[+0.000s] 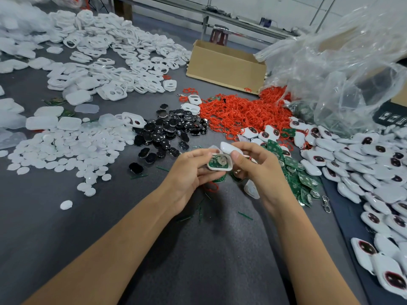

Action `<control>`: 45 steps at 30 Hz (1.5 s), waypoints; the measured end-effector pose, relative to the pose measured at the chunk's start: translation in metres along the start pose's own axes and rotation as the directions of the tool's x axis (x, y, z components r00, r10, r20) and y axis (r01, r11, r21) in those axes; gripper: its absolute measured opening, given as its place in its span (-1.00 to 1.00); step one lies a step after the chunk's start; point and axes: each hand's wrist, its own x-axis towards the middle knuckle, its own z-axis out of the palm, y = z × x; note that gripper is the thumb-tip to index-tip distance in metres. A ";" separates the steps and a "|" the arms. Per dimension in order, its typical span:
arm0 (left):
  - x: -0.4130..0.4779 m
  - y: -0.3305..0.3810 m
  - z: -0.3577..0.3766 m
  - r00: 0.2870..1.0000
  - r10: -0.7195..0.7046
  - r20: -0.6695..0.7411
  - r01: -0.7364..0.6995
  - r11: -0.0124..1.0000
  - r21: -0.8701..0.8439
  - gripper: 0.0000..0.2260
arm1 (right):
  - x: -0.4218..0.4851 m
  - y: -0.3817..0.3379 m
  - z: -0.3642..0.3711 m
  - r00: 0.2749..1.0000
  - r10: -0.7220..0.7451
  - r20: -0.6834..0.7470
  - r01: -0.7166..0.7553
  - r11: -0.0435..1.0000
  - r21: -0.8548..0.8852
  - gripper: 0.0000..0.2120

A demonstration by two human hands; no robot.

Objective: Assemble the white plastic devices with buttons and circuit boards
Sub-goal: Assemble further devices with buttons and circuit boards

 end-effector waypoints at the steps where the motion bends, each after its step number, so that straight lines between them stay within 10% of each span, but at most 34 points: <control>1: 0.000 0.000 0.000 1.000 -0.003 -0.002 0.003 1.000 0.000 -0.77 | 0.000 0.000 -0.001 1.000 -0.002 -0.011 0.003 0.999 0.040 -0.77; 45: 0.002 0.000 -0.003 1.000 0.002 -0.016 -0.002 1.000 -0.002 -0.73 | 0.000 0.007 0.012 0.962 -0.237 0.133 0.267 0.914 -0.305 -0.69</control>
